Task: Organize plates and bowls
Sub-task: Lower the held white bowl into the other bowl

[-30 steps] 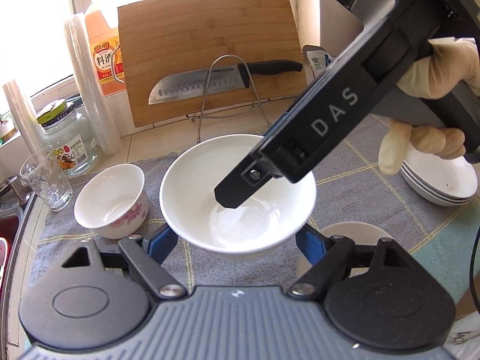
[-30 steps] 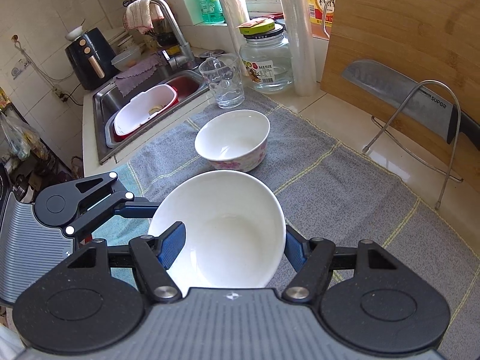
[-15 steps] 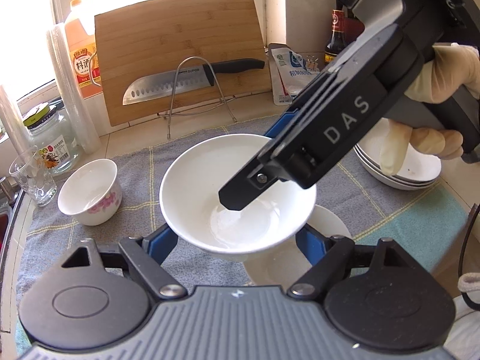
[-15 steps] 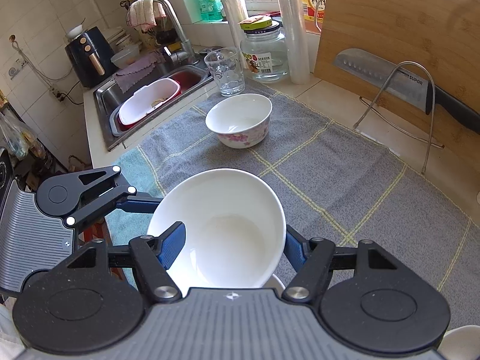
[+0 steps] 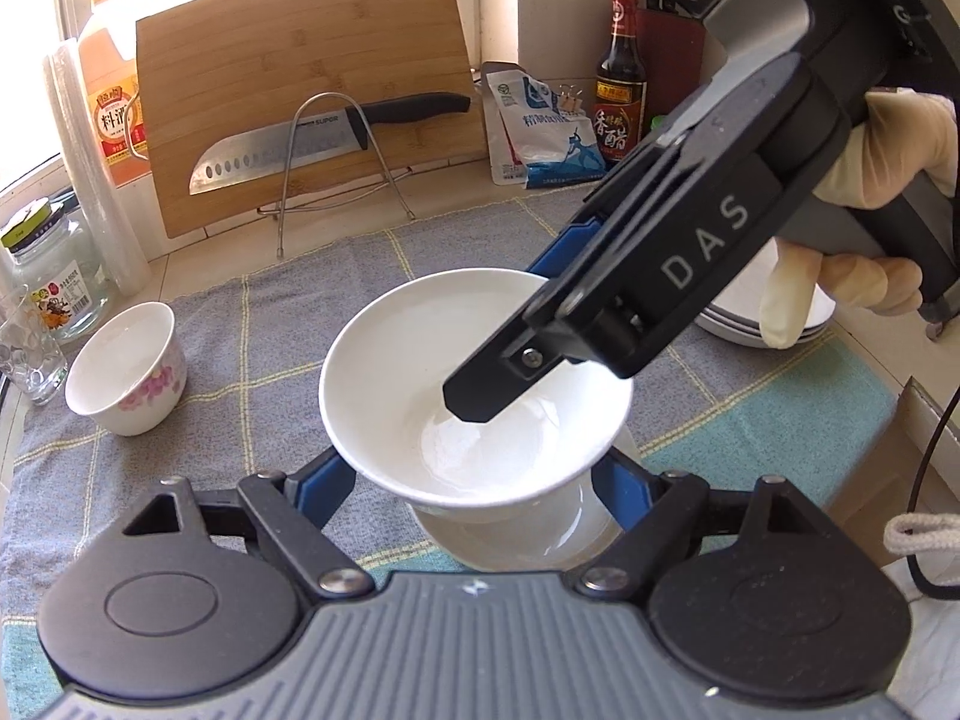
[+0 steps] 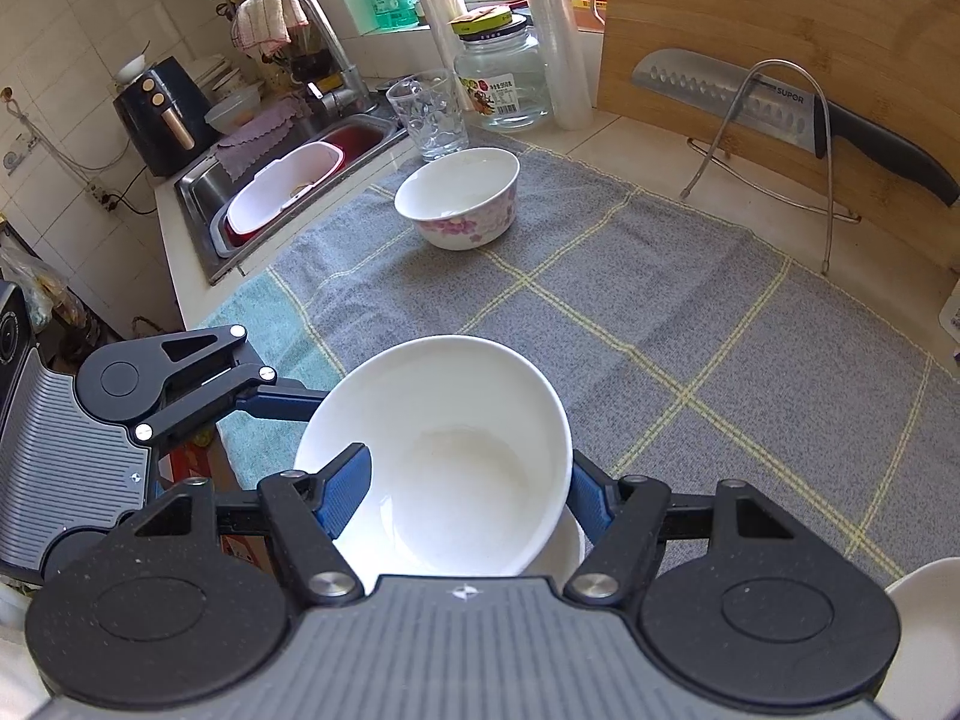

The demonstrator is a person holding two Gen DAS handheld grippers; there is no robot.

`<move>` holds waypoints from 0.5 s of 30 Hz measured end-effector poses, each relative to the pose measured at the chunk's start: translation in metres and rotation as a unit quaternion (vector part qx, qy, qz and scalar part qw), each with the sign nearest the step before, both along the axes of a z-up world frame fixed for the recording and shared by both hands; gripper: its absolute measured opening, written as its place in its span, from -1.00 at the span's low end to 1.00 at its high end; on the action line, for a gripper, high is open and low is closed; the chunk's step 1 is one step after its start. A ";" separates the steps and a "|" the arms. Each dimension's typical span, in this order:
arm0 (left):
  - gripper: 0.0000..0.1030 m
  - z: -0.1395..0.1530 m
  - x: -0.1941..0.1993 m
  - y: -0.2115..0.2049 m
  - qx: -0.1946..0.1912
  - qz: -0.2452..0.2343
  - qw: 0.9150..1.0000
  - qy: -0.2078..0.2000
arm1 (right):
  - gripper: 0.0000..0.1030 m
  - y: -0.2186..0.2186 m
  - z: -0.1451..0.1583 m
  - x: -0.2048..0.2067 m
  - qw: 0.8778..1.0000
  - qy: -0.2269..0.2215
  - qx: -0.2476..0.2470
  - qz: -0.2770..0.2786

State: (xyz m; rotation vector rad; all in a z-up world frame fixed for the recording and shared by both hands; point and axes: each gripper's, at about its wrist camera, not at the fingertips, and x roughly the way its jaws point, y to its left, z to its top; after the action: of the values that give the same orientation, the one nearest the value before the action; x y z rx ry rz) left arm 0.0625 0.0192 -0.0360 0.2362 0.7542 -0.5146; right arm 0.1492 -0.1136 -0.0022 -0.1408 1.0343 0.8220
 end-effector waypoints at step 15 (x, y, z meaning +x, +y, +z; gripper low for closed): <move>0.65 -0.014 0.003 -0.006 -0.001 -0.023 0.999 0.038 | 0.45 -0.009 -0.016 -0.006 0.999 0.029 -0.013 -0.008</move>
State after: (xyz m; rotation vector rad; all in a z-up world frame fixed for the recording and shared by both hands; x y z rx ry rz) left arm 0.0658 0.0130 -0.0504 0.2337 0.8247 -0.5696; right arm 0.1434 -0.1226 -0.0186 -0.1325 1.1000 0.8025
